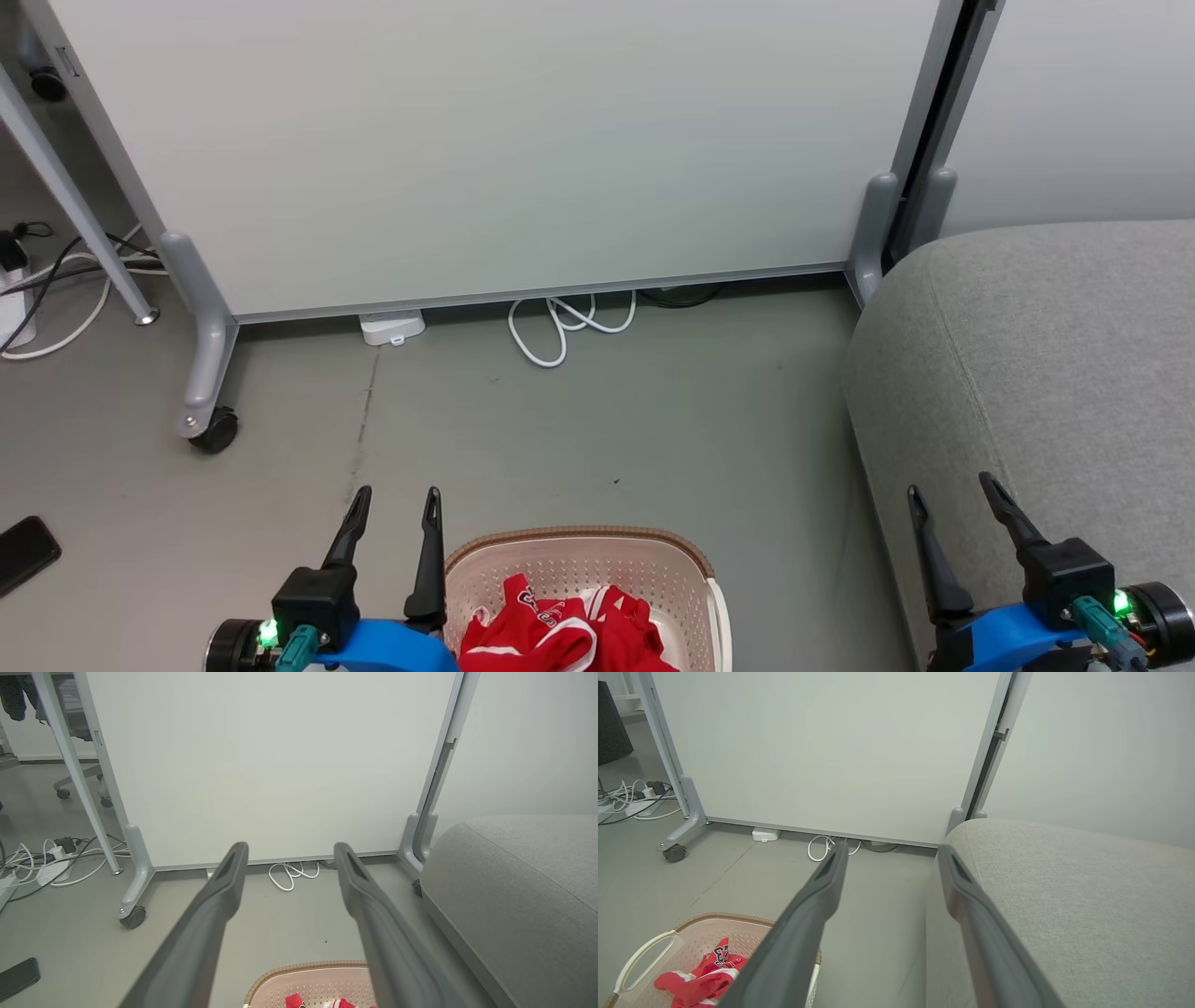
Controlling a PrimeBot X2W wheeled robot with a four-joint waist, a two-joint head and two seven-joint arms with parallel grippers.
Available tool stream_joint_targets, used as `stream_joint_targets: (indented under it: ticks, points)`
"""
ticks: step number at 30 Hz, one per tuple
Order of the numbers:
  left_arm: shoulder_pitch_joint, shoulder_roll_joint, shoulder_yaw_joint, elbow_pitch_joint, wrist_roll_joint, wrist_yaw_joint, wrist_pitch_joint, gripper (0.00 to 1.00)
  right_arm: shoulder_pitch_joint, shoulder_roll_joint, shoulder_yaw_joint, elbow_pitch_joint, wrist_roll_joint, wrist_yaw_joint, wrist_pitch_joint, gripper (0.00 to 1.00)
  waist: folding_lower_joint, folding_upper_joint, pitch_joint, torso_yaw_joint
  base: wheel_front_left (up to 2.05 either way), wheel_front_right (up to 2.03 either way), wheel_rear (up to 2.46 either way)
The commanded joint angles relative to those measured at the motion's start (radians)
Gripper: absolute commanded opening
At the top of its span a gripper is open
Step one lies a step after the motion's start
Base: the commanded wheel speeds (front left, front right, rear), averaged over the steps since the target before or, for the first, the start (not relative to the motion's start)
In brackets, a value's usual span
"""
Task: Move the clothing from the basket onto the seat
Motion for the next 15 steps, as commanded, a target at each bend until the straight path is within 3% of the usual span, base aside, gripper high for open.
stream_joint_targets:
  ticks: [1,7,15]
  points:
    - [0.003,0.0,0.003,0.004,-0.001,-0.002,-0.005,1.0,0.0,-0.005,0.003,-0.005,-0.001,0.002,-0.006,1.0,0.0,0.0,0.006,-0.007,0.0,0.0,0.0]
    - [-0.022,0.006,-0.005,0.085,-0.001,-0.011,-0.003,1.0,-0.042,-0.005,0.05,-0.039,-0.01,0.001,0.003,1.0,0.0,0.0,0.095,-0.077,0.0,0.0,0.0]
    - [-0.158,0.024,-0.07,0.319,0.034,-0.055,0.027,1.0,-0.112,-0.004,0.082,-0.091,-0.014,0.001,0.002,1.0,0.0,0.0,0.298,-0.17,0.0,0.0,0.0]
